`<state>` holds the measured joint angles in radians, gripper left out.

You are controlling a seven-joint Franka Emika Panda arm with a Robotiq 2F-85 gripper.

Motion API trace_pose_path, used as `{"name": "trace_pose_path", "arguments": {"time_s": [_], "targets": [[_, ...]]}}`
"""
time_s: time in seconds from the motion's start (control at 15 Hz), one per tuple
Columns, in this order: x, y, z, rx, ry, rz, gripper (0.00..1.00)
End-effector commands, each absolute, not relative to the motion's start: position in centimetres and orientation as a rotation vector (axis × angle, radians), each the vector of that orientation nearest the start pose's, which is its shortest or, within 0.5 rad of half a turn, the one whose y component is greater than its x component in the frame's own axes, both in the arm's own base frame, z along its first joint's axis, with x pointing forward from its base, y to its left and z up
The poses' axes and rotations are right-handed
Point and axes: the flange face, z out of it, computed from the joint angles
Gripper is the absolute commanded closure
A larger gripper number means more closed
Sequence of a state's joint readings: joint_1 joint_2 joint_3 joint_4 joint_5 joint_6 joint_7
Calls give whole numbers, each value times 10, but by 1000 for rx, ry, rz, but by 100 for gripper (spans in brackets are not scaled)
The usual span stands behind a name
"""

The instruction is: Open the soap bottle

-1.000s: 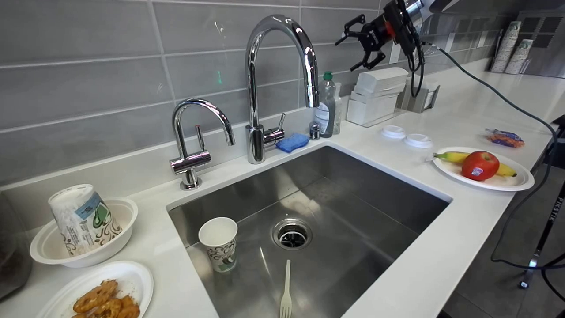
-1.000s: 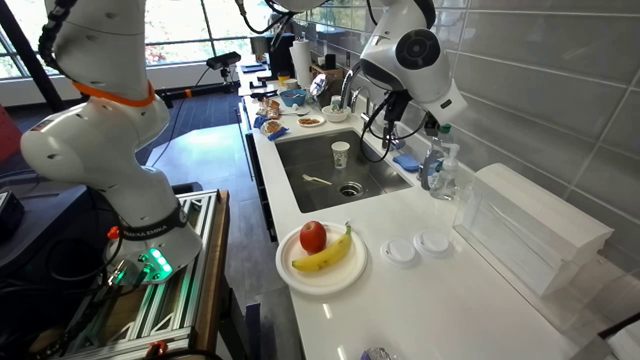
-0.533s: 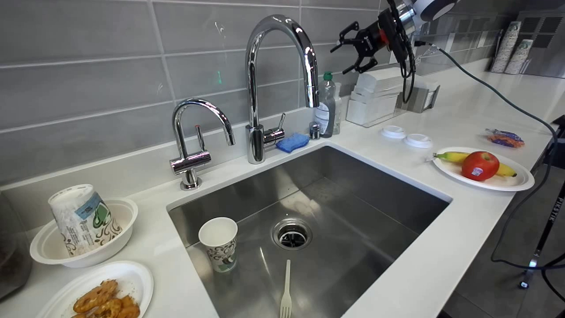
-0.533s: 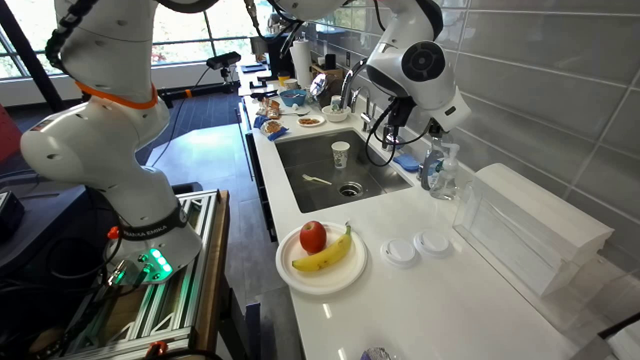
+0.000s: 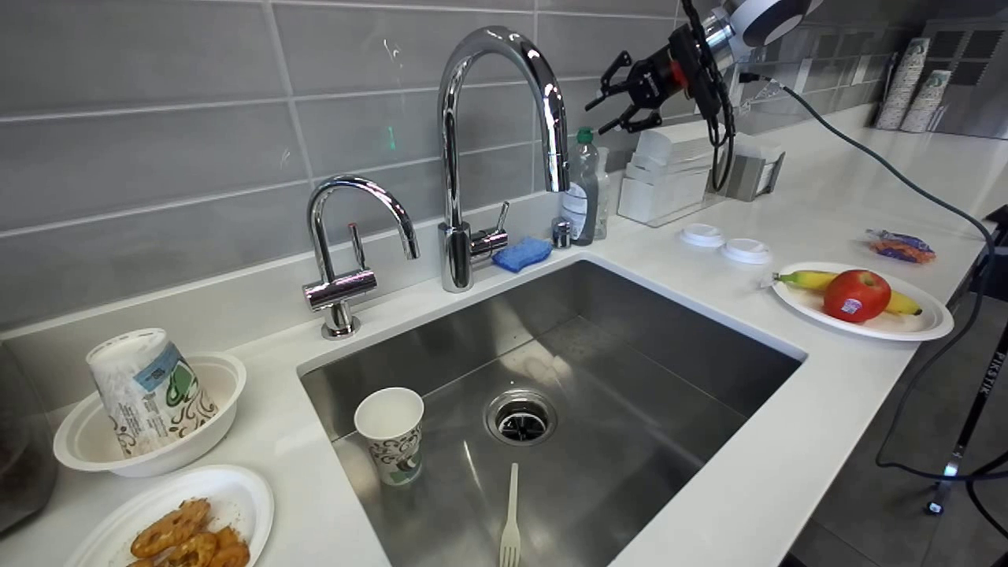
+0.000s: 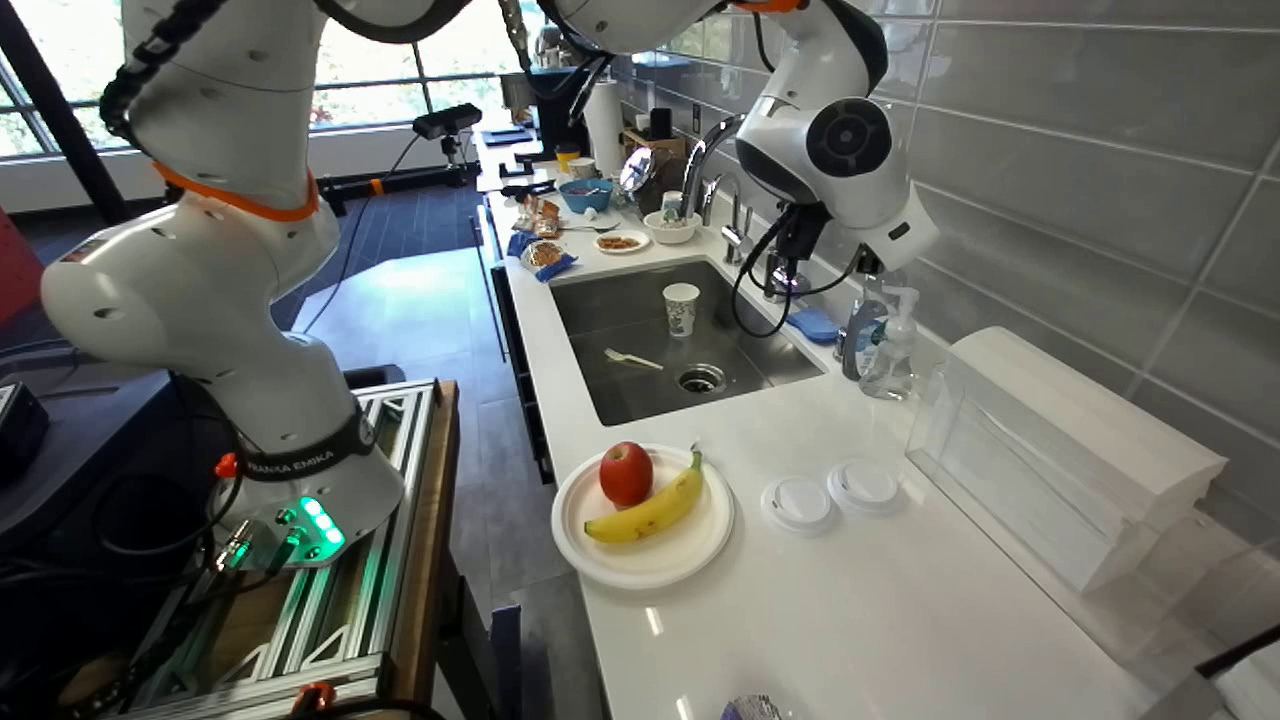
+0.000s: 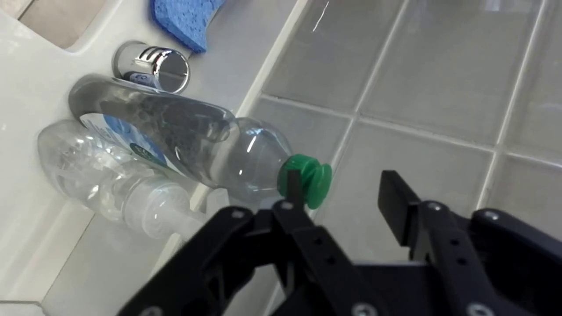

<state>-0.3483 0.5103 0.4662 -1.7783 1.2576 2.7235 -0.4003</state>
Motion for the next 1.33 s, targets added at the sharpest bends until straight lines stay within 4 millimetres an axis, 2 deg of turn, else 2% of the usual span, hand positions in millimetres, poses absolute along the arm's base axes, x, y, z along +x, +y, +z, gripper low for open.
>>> {"name": "trace_pose_path", "arguments": {"time_s": [0.0,0.07,0.2,0.27,0.4,0.47,0.6,1.0,1.13,1.27], "targets": [[685,12,317,-2071,742,-551,60],[685,12,316,-2071,738,-552,68],[687,12,315,-2076,724,-559,68],[689,12,315,-2074,716,-568,75],[691,12,314,-2076,701,-581,77],[692,11,313,-2078,698,-584,84],[693,10,312,-2079,692,-590,77],[694,5,306,-2087,705,-588,72],[694,4,305,-2086,705,-586,76],[694,5,305,-2087,699,-584,90]]}}
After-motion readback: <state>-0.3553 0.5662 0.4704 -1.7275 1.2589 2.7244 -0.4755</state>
